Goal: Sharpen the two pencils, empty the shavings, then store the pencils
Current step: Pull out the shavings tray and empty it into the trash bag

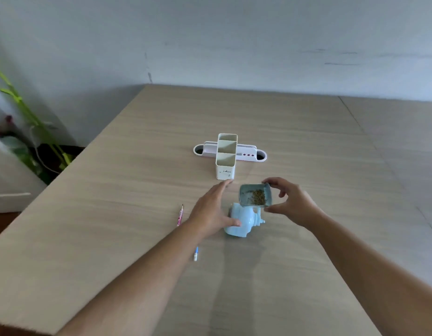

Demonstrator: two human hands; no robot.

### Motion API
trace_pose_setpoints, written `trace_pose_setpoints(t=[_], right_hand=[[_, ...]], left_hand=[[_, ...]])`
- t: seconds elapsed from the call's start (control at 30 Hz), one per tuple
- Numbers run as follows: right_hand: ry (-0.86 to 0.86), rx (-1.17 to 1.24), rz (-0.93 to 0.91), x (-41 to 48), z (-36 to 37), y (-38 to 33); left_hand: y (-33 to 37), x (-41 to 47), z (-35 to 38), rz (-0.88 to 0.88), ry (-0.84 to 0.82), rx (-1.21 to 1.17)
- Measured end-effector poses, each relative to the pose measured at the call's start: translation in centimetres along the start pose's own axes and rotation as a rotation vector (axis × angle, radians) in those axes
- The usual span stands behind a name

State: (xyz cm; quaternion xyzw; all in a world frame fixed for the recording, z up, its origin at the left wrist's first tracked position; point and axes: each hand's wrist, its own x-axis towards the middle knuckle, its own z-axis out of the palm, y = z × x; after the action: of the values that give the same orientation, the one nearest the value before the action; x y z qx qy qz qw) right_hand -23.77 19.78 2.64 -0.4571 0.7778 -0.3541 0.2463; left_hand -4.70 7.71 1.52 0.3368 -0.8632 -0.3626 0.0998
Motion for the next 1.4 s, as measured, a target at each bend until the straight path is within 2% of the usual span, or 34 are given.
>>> trace_pose_setpoints(t=[0.07, 0.2, 0.43, 0.53, 0.7, 0.8, 0.9, 1.0, 1.13, 1.23, 1.4], right_hand=[[-0.110, -0.018, -0.111, 1.7, 2.4, -3.3], [-0.409, -0.029, -0.334, 2.4, 10.8, -10.7], [-0.839, -0.070, -0.580, -3.5, 27.6, -23.3], [-1.079, 0.104, -0.460, -7.5, 35.7, -27.7], [-1.325, 0.261, -0.139, -13.2, 47.7, -31.8], [-1.419, 0.285, -0.033, -14.6, 53.3, -32.7], [-1.433, 0.257, 0.078, -15.1, 57.9, -32.1], [-1.387, 0.235, 0.216, -14.6, 63.0, -29.2], [-1.176, 0.044, 0.304, -13.2, 69.2, -22.8], [-1.023, -0.184, 0.114, -12.2, 74.2, -18.5], [-0.753, -0.459, -0.466, -12.1, 82.2, -12.3]], left_hand=[[-1.0, -1.7, -2.0, -0.059, 0.105, -0.123], [-5.4, -9.4, -6.2, -0.254, 0.364, -0.197], [-14.6, -27.2, -12.7, -0.565, 0.666, -0.068], [-18.8, -35.3, -14.9, -0.685, 0.742, -0.095], [-26.7, -45.8, -17.1, -0.786, 0.728, -0.158], [-30.9, -49.3, -17.2, -0.863, 0.694, -0.194], [-34.6, -50.7, -15.9, -0.948, 0.700, -0.226], [-39.6, -51.4, -12.1, -1.088, 0.723, -0.357], [-46.0, -51.8, -4.7, -1.297, 0.742, -0.558], [-50.5, -51.2, 0.1, -1.361, 0.672, -0.650], [-57.9, -49.8, 7.3, -1.373, 0.590, -0.747]])
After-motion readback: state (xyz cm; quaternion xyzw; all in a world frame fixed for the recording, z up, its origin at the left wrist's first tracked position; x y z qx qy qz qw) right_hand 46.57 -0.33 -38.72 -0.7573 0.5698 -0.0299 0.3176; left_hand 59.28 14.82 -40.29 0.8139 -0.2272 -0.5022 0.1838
